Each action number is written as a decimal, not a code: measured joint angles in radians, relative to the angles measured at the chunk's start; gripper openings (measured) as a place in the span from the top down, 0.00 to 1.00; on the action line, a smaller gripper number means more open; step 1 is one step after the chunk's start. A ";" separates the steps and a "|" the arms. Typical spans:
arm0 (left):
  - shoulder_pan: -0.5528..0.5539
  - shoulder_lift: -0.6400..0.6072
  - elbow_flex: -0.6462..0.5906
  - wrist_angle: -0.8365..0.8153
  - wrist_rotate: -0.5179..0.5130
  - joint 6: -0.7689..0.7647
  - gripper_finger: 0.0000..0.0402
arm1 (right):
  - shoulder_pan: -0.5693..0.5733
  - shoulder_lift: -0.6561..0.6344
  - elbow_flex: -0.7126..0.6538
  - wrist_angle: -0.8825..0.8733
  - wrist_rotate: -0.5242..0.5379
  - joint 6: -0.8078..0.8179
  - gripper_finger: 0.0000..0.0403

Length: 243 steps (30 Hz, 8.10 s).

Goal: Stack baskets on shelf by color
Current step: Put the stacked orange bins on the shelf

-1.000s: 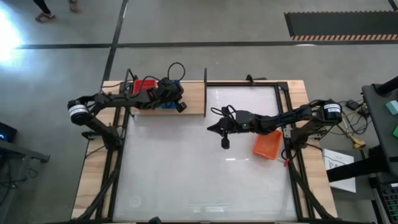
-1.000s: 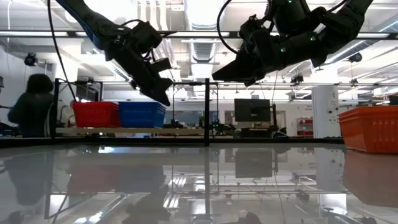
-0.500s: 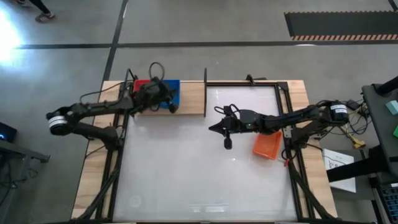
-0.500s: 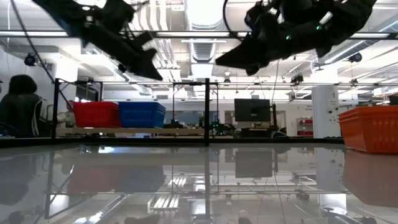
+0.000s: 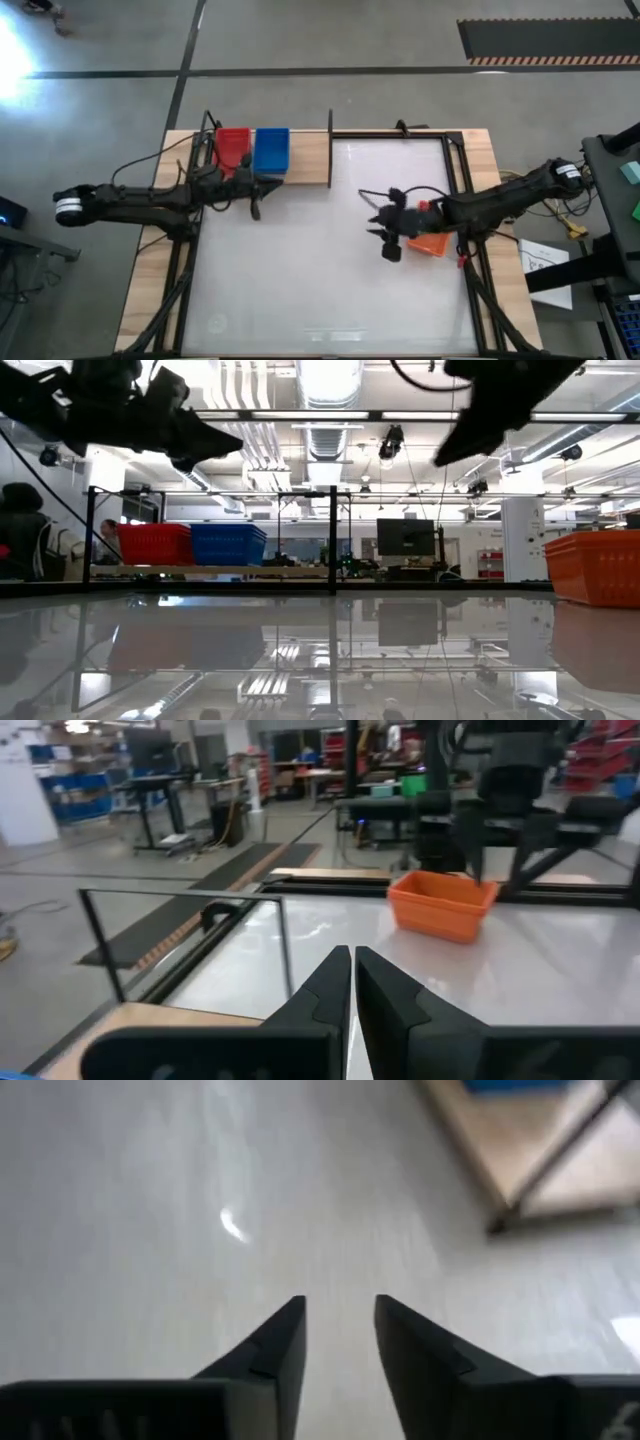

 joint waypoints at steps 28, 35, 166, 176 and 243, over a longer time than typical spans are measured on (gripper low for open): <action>-0.035 0.059 -0.079 0.108 0.003 0.003 0.99 | 0.362 0.229 0.151 -0.905 -0.172 0.852 0.41; -0.036 0.053 -0.084 0.107 0.003 0.003 0.99 | 0.362 0.228 0.070 -0.843 -0.180 0.852 0.55; -0.367 0.822 0.817 -1.034 -0.138 -0.016 0.98 | 0.054 -0.021 -0.314 0.496 0.101 -0.052 0.97; -0.373 0.649 0.820 -1.163 -0.266 -0.058 0.98 | 0.054 -0.021 -0.314 0.495 0.100 -0.052 0.97; 0.156 0.797 0.904 -1.044 -0.080 0.423 0.95 | 0.054 -0.020 -0.314 0.503 0.096 -0.060 0.97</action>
